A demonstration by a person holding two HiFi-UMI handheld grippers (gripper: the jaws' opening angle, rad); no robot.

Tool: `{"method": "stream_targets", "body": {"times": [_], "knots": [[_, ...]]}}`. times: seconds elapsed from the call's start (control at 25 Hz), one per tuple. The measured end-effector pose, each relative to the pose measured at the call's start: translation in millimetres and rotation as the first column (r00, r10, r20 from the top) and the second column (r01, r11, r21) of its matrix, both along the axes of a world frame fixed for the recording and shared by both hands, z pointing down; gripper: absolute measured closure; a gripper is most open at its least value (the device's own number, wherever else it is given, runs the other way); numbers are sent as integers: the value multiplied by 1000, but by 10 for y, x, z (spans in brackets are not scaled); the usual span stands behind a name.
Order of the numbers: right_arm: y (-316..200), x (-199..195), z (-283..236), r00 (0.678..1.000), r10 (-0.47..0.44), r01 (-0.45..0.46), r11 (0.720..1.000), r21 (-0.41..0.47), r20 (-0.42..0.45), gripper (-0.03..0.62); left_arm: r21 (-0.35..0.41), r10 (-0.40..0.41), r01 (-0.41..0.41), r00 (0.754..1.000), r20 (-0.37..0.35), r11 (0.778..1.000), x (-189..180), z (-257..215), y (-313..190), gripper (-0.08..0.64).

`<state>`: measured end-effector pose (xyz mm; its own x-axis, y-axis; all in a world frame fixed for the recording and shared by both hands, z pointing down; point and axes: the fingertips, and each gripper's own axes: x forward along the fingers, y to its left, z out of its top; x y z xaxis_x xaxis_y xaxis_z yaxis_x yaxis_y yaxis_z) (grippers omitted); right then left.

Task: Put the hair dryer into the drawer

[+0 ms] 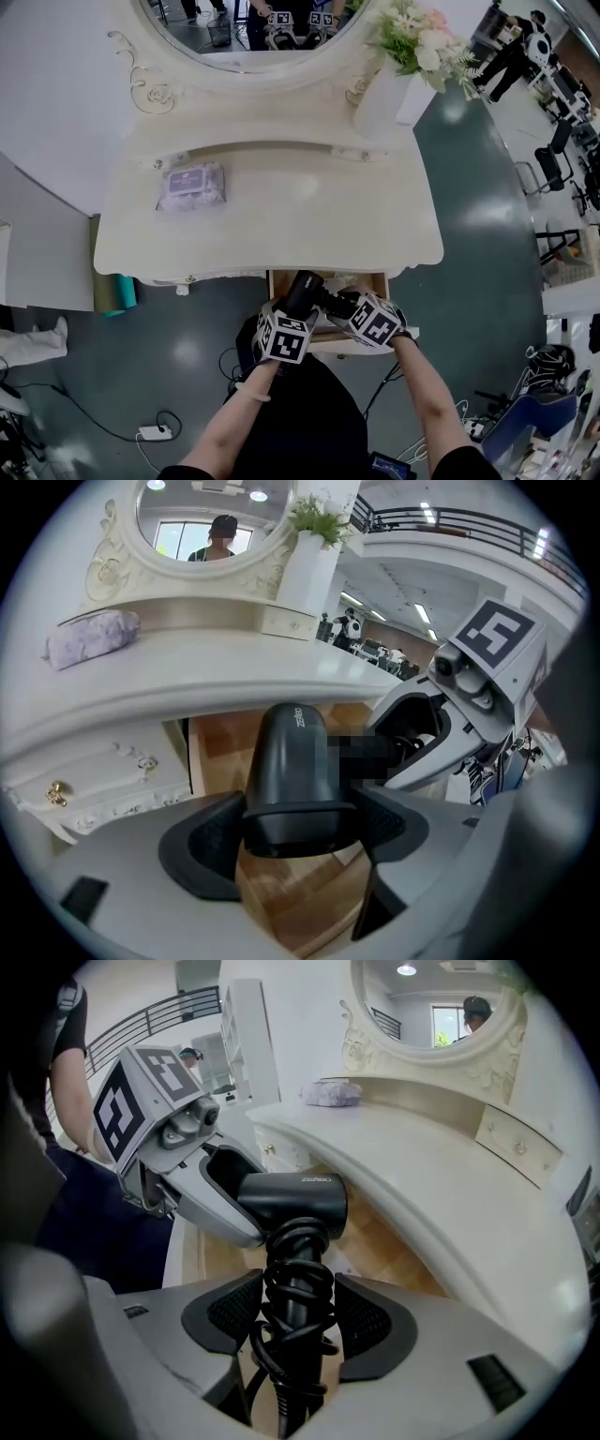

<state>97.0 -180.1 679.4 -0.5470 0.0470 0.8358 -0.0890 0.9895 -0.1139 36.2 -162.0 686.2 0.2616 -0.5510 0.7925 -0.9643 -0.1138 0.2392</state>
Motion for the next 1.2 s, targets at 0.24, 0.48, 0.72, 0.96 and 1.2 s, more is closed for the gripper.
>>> {"method": "stream_targets", "body": {"times": [0.24, 0.48, 0.72, 0.96, 1.2], "knots": [[-94, -33, 116, 997, -81, 82, 996, 20, -11, 339, -43, -2, 4, 999, 51, 999, -4, 99, -48, 195], [-157, -57, 152, 988, -151, 153, 986, 65, -41, 339, -64, 9, -1, 992, 123, 998, -7, 167, -85, 193], [-186, -104, 234, 980, -187, 194, 976, 97, -72, 339, -55, -22, 31, 987, 160, 998, -53, 165, -103, 195], [-222, -118, 416, 965, -228, 249, 952, 175, -129, 339, -80, -4, 18, 984, 180, 997, -31, 191, -81, 202], [-116, -175, 570, 949, -262, 295, 933, 205, -175, 351, -91, 5, 13, 981, 195, 996, -28, 199, -30, 221]]}}
